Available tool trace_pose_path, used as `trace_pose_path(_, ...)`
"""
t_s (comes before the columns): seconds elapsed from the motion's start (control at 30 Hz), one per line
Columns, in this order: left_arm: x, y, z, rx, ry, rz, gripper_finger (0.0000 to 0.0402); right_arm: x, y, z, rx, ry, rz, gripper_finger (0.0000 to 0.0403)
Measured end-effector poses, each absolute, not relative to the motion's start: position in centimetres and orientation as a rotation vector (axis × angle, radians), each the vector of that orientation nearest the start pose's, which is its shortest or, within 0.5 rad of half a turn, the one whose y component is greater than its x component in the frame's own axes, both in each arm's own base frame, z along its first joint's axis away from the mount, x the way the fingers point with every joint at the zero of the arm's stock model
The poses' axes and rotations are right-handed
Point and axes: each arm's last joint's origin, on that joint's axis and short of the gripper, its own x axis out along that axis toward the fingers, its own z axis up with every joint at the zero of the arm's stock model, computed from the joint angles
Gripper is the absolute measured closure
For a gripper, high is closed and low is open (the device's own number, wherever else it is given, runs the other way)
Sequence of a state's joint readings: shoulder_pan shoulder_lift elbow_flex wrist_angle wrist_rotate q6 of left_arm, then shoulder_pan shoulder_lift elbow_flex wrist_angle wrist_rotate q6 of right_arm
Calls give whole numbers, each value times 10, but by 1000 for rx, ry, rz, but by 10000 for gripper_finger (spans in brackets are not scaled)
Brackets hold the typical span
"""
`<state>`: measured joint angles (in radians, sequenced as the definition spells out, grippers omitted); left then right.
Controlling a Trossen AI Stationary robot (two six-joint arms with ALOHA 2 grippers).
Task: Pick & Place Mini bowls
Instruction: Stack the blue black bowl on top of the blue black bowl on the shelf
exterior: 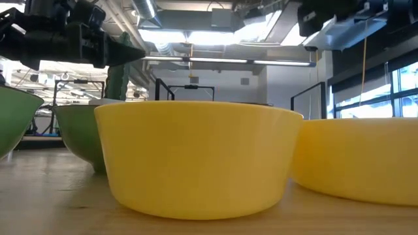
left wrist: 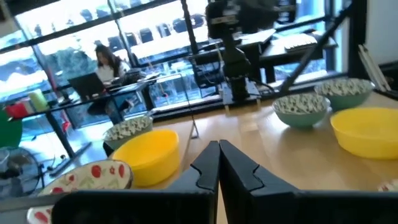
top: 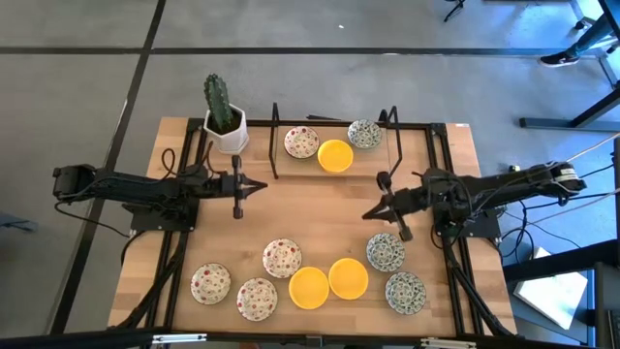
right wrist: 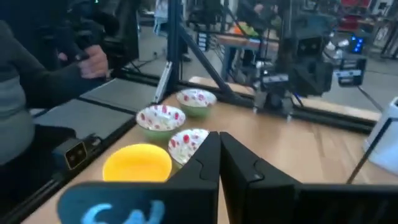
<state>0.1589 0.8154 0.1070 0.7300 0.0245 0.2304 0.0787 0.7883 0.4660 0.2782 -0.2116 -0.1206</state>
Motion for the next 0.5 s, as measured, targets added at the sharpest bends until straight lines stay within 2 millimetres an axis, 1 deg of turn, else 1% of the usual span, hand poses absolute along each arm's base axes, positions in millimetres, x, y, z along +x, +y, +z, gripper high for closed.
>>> trace_pose_path(0.2, 159, 25, 183, 153, 0, 142, 396, 180, 9, 252, -130, 157, 241, 397)
trace_pose_path(0.3, 159, 25, 181, 145, 19, 141, 398, 178, 2, 239, -161, 170, 221, 397)
trace_pose_path(0.4, 159, 25, 181, 204, 23, 142, 399, 177, -6, 226, -177, 149, 203, 397)
trace_pose_path(0.5, 158, 27, 187, 343, -30, 160, 398, 175, -14, 223, -174, 92, 147, 397)
